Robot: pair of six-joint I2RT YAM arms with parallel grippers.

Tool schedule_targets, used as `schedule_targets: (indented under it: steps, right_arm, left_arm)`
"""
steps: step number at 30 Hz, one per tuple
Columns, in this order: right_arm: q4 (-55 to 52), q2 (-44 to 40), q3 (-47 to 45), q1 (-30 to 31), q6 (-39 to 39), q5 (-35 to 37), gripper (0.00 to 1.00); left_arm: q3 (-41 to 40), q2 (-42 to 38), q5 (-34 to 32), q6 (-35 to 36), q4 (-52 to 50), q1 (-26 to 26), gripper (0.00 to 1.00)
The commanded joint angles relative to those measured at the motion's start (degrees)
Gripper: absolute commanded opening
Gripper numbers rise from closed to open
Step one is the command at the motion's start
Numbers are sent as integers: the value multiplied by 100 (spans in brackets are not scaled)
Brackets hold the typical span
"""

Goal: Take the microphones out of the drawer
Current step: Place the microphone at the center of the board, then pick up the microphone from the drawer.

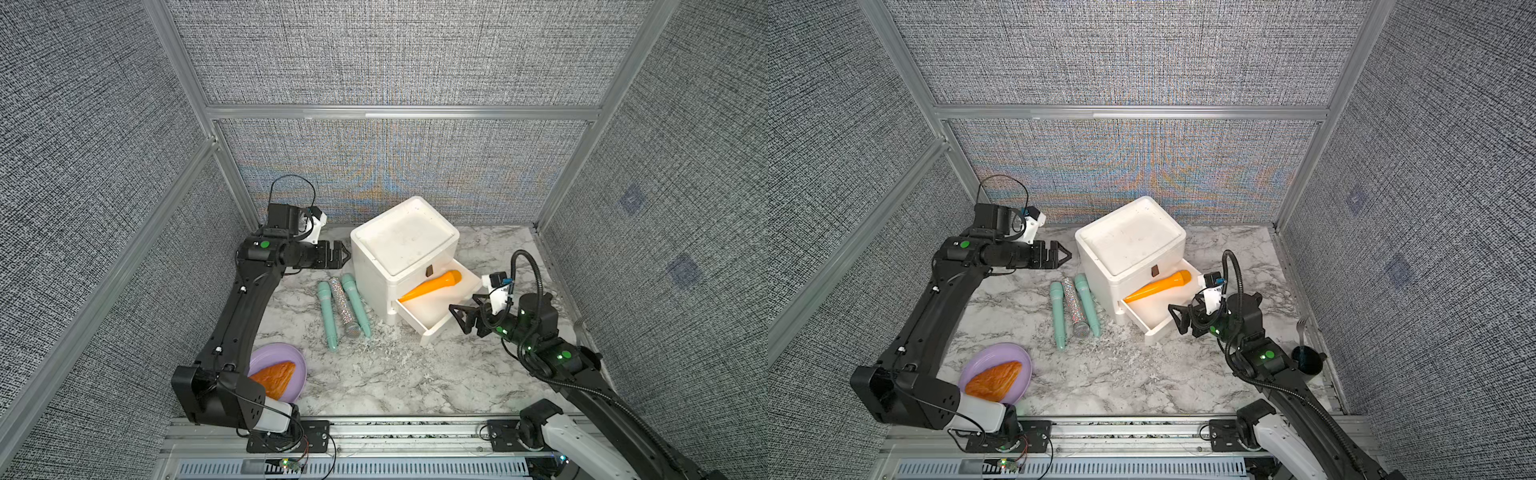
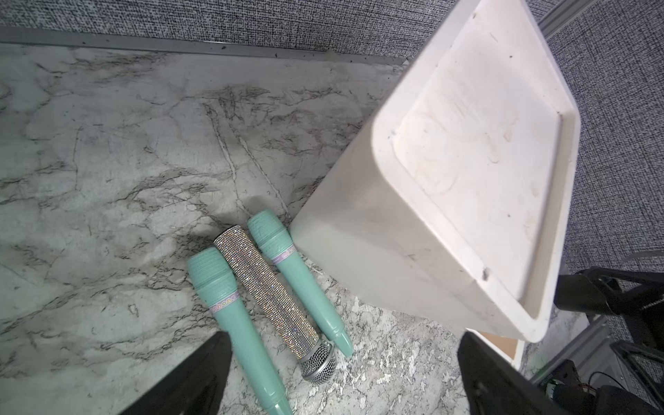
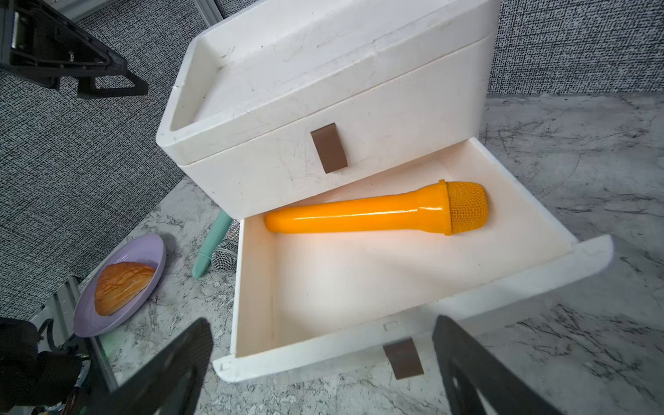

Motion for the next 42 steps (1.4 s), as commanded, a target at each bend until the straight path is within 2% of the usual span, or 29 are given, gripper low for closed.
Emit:
schedule_targets:
  steps: [1,11,23,34,42]
  right_arm:
    - [5,6,-13,10,81,38,98]
    - [-64,-127,-132,9,74,34,98]
    - [-304,-208,-266,11,-32,104,98]
    - [-418,0,-201,10,-30,92,98]
    - [-555,154,-37,-11,100,106,98]
  left_arm:
    - [350,168,248,221,-161,-35,100]
    - [1090,610,111,142,-30,-173,100]
    - [1533,741,-419,385,-57,-982,100]
    - [1406,410,-1020,495,52,-1865,100]
    - [1013,106,-1374,422,335,-2388,100]
